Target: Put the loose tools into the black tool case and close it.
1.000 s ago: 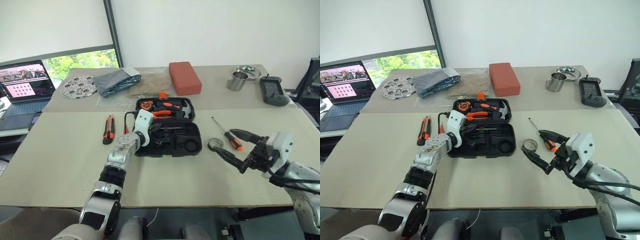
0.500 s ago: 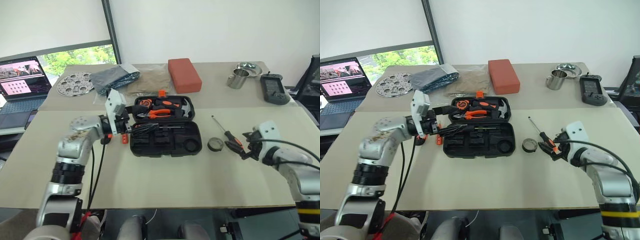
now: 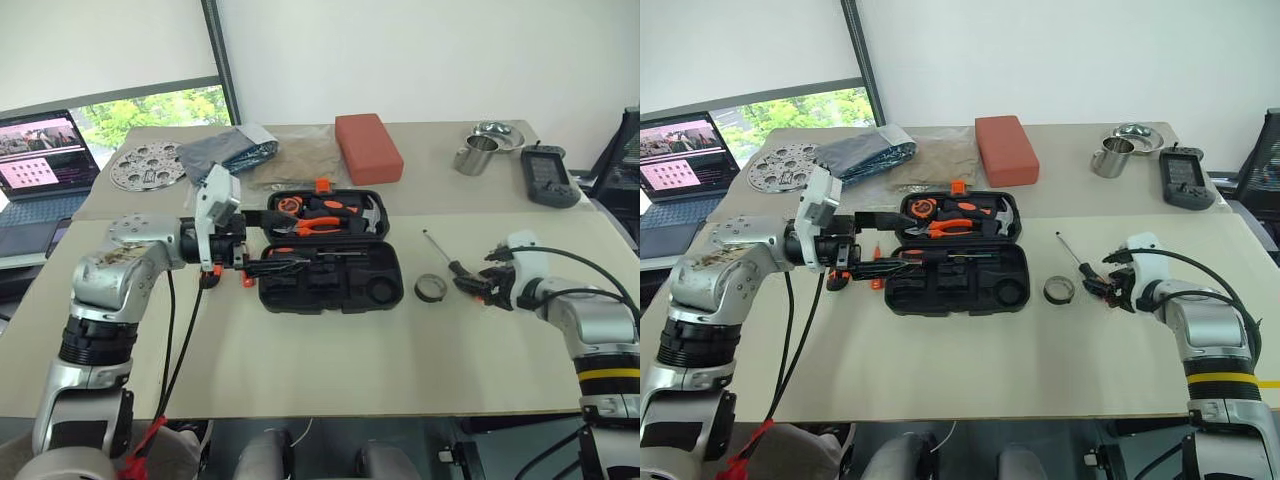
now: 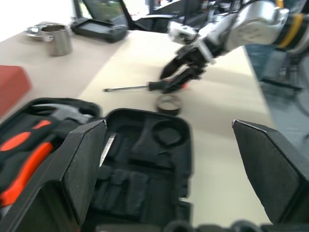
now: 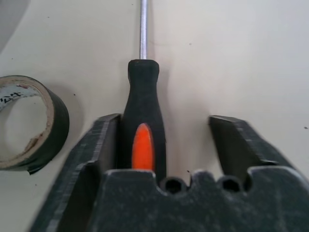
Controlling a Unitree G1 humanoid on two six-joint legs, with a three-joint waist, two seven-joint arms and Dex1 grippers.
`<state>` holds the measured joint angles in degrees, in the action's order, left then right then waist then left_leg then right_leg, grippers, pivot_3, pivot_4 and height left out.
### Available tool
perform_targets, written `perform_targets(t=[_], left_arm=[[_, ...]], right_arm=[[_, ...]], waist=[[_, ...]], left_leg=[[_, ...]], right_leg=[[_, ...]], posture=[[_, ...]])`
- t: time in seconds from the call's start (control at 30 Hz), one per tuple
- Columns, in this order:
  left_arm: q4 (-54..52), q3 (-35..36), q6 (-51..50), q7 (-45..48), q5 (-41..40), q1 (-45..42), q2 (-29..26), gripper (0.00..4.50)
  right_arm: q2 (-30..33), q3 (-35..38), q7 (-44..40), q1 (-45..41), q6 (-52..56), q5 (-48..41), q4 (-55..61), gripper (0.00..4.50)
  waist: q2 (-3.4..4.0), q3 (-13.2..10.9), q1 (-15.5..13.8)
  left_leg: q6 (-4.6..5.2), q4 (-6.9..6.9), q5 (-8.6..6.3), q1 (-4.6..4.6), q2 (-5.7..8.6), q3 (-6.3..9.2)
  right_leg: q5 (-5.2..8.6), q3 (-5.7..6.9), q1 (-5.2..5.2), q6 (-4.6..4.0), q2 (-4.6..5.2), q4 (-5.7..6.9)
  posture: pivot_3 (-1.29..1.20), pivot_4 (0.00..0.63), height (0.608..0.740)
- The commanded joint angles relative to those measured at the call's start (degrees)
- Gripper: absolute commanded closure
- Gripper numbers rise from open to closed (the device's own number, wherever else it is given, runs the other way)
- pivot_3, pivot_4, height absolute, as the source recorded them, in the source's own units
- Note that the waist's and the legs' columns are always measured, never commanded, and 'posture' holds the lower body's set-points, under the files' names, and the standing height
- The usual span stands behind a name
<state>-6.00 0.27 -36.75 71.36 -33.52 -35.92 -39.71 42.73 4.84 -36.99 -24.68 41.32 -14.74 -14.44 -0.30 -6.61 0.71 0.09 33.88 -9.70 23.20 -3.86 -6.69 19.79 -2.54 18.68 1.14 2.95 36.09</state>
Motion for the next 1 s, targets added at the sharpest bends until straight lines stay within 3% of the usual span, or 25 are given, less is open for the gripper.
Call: perform_targets(t=[0.03, 0.1, 0.13, 0.43, 0.6, 0.8, 1.0], left_arm=[[-3.0, 0.6, -1.4, 4.9, -2.7, 0.9, -4.1, 0.0], [-3.2, -0.4, -0.5, 6.7, -2.0, 1.3, -5.8, 0.0], [-3.1, -0.8, 0.0, 7.3, -1.6, 1.4, -6.4, 0.0], [-1.7, -1.7, 3.3, 10.7, 0.6, 1.6, -9.1, 0.0], [2.8, 0.5, 5.8, 10.1, 2.9, 1.5, -10.8, 0.0], [6.9, 4.0, 8.6, 8.3, 4.9, 5.1, -13.6, 0.0], [3.2, 8.2, 7.3, 4.6, 3.3, 10.9, -14.5, 0.0]], right_arm=[[0.8, -0.1, -1.2, -1.1, -1.0, 0.7, -0.5, 2.78], [0.7, -0.1, -1.5, -1.3, -1.1, 1.0, -0.7, 3.46], [0.6, -0.1, -1.5, -1.4, -1.2, 1.2, -0.8, 3.53], [-0.4, 0.0, -3.8, -3.9, -6.9, 1.5, 3.3, 3.53], [-2.6, -5.6, -15.0, -8.0, -19.2, 1.0, 9.7, 3.53], [-5.8, -16.0, -22.5, -16.6, -38.8, 9.8, -3.7, 3.53], [-9.6, -21.8, -26.3, -25.5, -55.1, 16.8, -21.4, 3.53]], waist=[[0.01, 0.0, 0.2], [0.01, 0.0, 0.1], [0.01, 0.0, 0.1], [0.12, -0.1, 0.1], [0.25, -0.3, 0.6], [0.2, -0.3, 0.3], [0.18, -0.4, 0.1]], left_leg=[[0.0, 0.0, 0.0, -0.01, -0.01, -0.01], [-0.04, -0.01, 0.02, -0.03, -0.04, -0.01], [-0.04, -0.01, 0.03, -0.03, -0.05, 0.0], [0.02, 0.0, -0.01, 0.02, -0.04, -0.03], [0.0, -0.02, 0.0, 0.08, -0.13, -0.04], [0.01, 0.0, -0.01, 0.07, -0.22, -0.07], [0.05, 0.03, -0.03, 0.06, -0.2, -0.2]], right_leg=[[0.0, -0.01, 0.01, 0.0, -0.01, 0.0], [0.0, -0.02, 0.01, 0.0, -0.05, 0.0], [0.0, -0.02, 0.01, 0.0, -0.06, 0.0], [0.0, -0.09, 0.11, 0.0, -0.06, 0.03], [-0.01, -0.48, 0.4, -0.01, -0.33, 0.17], [-0.01, -0.77, 0.51, -0.02, -0.5, 0.18], [-0.02, -0.9, 0.57, -0.03, -0.43, 0.27]], posture=[[0.0, 0.15, 0.74], [0.0, 0.15, 0.74], [0.0, 0.15, 0.74], [0.0, 0.15, 0.74], [0.0, 0.15, 0.74], [0.0, 0.15, 0.74], [0.0, 0.15, 0.74]])
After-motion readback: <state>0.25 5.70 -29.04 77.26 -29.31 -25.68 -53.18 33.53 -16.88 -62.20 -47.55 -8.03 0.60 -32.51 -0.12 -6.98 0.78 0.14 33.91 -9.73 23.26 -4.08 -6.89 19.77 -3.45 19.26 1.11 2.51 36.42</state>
